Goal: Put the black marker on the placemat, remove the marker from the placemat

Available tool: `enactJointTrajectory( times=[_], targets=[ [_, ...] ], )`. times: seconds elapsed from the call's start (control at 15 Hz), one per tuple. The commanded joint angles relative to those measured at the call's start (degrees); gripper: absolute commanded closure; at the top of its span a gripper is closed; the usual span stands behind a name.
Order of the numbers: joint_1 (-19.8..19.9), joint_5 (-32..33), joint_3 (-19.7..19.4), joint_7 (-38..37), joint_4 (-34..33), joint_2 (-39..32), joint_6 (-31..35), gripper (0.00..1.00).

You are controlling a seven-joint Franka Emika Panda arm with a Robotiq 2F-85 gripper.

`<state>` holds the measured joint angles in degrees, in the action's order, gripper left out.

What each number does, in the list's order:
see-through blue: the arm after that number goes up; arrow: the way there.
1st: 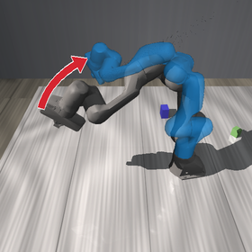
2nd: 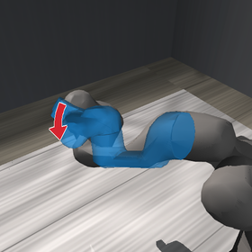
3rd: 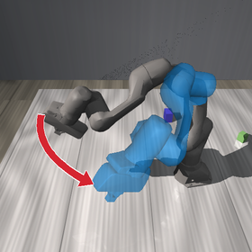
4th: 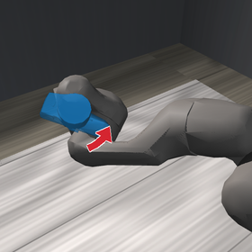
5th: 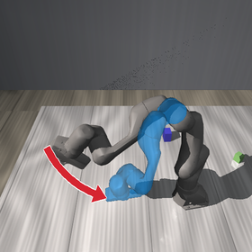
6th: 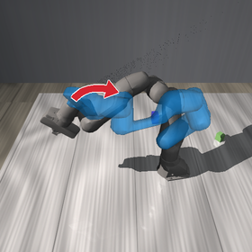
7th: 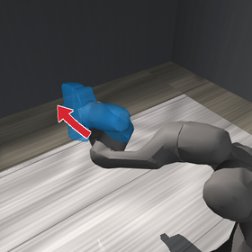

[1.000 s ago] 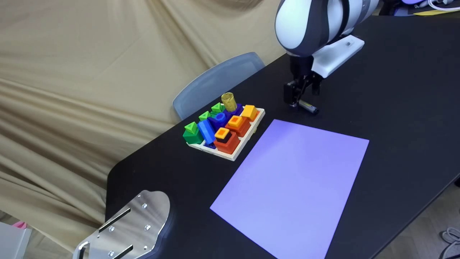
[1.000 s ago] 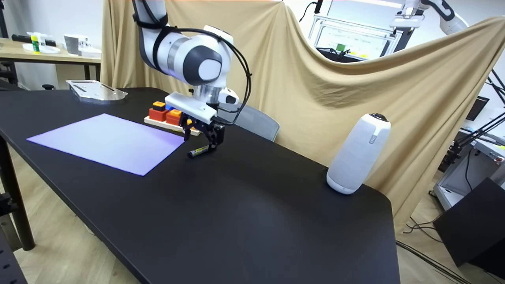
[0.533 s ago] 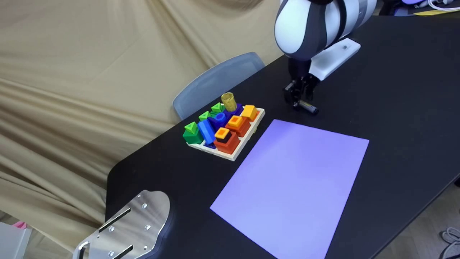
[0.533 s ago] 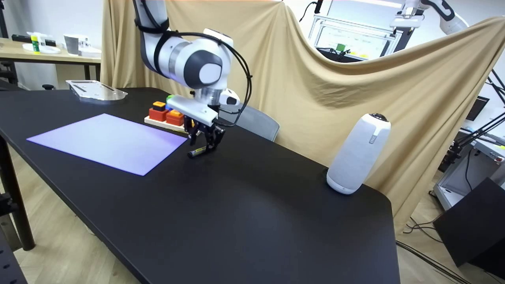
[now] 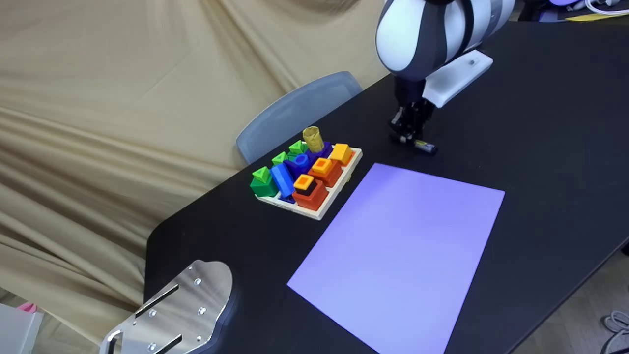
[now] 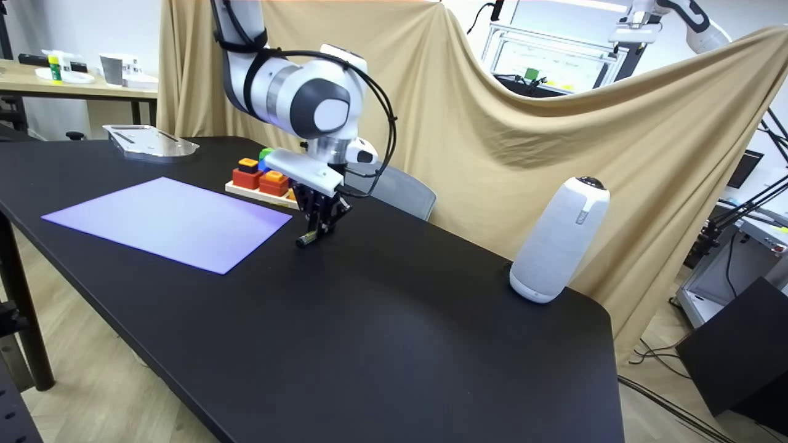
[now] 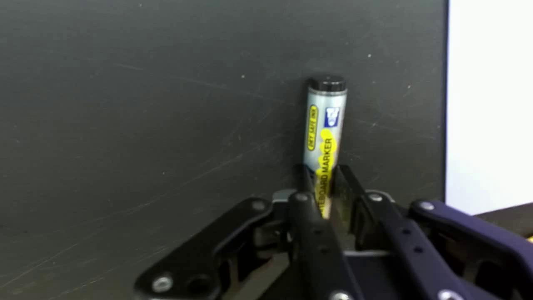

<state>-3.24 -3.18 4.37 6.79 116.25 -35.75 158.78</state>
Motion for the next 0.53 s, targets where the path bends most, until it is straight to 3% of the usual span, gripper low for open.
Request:
enactJointTrajectory(
  times=[0.0,0.47],
  targets=[
    [0.07,1.11,-0.45,-1.68,-1.18,-0.7,-0.87,0.95],
    [-1.07,2.43,1.17,-0.21,3.16,3.34,-0.07,0.95]
  ],
)
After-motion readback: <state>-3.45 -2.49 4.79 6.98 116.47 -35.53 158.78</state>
